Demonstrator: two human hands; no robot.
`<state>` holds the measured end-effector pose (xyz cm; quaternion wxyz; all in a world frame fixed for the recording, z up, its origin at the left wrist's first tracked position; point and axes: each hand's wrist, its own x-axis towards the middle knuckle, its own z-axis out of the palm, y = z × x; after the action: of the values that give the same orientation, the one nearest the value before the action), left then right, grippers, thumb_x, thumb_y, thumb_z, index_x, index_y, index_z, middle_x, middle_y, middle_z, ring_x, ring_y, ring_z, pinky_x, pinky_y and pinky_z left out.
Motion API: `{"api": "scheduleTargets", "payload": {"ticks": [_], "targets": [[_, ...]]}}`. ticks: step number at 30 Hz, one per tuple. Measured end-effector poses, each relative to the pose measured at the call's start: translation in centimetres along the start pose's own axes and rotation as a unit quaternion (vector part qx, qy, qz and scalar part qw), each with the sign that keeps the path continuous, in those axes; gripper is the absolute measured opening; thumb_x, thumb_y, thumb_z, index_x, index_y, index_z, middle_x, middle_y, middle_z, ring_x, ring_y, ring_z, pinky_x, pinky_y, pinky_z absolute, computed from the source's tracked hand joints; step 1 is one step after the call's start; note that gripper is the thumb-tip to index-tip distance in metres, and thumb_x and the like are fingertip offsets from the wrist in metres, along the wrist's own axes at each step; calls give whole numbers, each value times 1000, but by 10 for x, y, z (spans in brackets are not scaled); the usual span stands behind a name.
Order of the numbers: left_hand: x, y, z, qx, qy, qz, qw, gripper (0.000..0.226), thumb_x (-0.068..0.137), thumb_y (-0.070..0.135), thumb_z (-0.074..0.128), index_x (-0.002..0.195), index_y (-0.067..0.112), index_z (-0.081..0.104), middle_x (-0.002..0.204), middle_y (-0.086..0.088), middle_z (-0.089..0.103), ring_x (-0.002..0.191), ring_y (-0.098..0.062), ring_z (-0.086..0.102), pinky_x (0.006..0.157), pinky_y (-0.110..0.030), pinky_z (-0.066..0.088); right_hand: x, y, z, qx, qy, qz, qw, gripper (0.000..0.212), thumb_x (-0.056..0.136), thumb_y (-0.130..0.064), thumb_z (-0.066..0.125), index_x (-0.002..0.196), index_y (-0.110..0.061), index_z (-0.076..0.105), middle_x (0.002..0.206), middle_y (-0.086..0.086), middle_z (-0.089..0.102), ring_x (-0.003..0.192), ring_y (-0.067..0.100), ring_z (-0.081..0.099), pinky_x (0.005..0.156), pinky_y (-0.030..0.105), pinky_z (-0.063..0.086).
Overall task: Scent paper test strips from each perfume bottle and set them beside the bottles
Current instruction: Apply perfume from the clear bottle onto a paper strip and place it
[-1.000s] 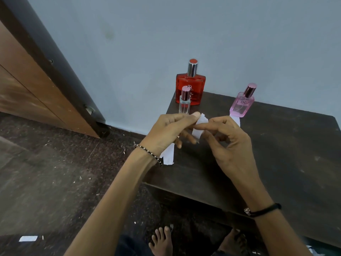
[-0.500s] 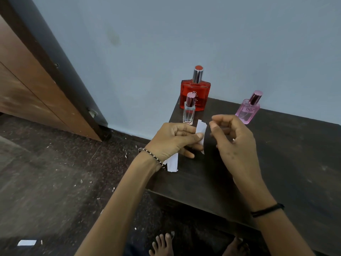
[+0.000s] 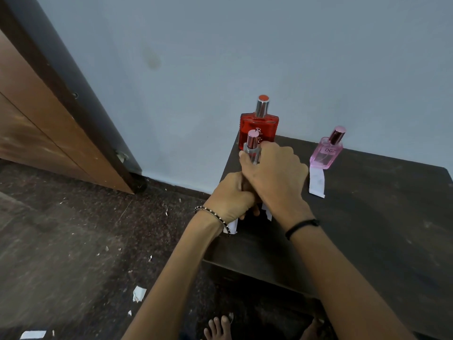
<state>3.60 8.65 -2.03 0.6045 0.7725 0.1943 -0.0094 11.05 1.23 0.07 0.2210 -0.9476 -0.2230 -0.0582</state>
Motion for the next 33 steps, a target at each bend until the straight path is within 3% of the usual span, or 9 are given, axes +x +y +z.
{"api": "scheduleTargets", "payload": {"ticks": [4, 6, 11, 13, 15, 20, 27, 31, 33], "targets": [[1, -1, 6, 7, -17, 34, 999, 31, 88, -2, 62, 70, 22, 69, 59, 4, 68, 37, -3, 50, 39, -17, 42, -10, 19, -19, 72, -23, -12, 997, 35, 100, -49, 55, 114, -18, 60, 92, -2, 66, 81, 16, 62, 71, 31, 49], [2, -1, 9, 6, -27, 53, 998, 26, 92, 8, 67, 76, 28, 72, 61, 12, 70, 40, -3, 51, 44, -15, 44, -19, 32, -32, 150, -23, -14, 988, 34, 101, -42, 58, 120, -14, 55, 99, 0, 69, 81, 13, 66, 70, 19, 54], [4, 6, 24, -3, -14, 68, 998, 13, 94, 8, 67, 101, 12, 77, 83, 4, 74, 64, -1, 63, 53, -15, 51, -54, 75, -55, 286, 26, 29, 957, 22, 100, -34, 60, 119, -27, 52, 87, -22, 59, 71, -13, 63, 63, -6, 42], [5, 12, 31, -25, -3, 69, 997, 17, 96, 5, 63, 107, 6, 75, 92, -5, 76, 72, -5, 69, 56, -16, 55, -66, 88, -57, 337, 42, 53, 939, 12, 98, -36, 59, 108, -31, 53, 83, -19, 63, 76, -15, 65, 61, -1, 46], [6, 19, 39, -55, 3, 64, 996, 21, 98, 2, 57, 110, 4, 74, 100, -10, 77, 77, -7, 73, 61, -17, 57, -73, 100, -56, 400, 53, 80, 912, 6, 98, -35, 59, 96, -30, 57, 77, -7, 69, 68, 0, 70, 56, 8, 52], [9, 30, 47, -132, 31, 53, 989, 32, 100, 10, 48, 105, 16, 79, 99, 1, 80, 96, -14, 72, 76, -26, 61, -76, 111, -49, 472, 19, 110, 874, 8, 95, -35, 60, 87, -36, 61, 82, 3, 69, 63, 14, 64, 58, 29, 52], [18, 45, 83, -157, -7, 77, 985, 33, 98, 19, 47, 105, 12, 79, 99, -6, 80, 99, -21, 74, 78, -24, 59, -76, 146, -52, 523, 3, 104, 846, 4, 92, -35, 61, 92, -36, 65, 80, 4, 70, 56, 13, 58, 48, 20, 46], [19, 47, 89, -152, 0, 96, 984, 26, 98, 37, 58, 95, 25, 81, 90, 5, 79, 89, -7, 72, 84, -26, 57, -78, 141, -50, 545, -18, 78, 835, 8, 93, -35, 64, 96, -30, 68, 77, 5, 69, 51, 11, 55, 48, 20, 45], [21, 50, 98, -137, -7, 109, 985, 30, 96, 40, 61, 97, 18, 80, 88, -2, 77, 86, -9, 70, 84, -25, 57, -78, 144, -52, 563, -24, 78, 823, 14, 92, -37, 66, 99, -26, 69, 73, 5, 67, 49, 10, 53, 46, 20, 44]]}}
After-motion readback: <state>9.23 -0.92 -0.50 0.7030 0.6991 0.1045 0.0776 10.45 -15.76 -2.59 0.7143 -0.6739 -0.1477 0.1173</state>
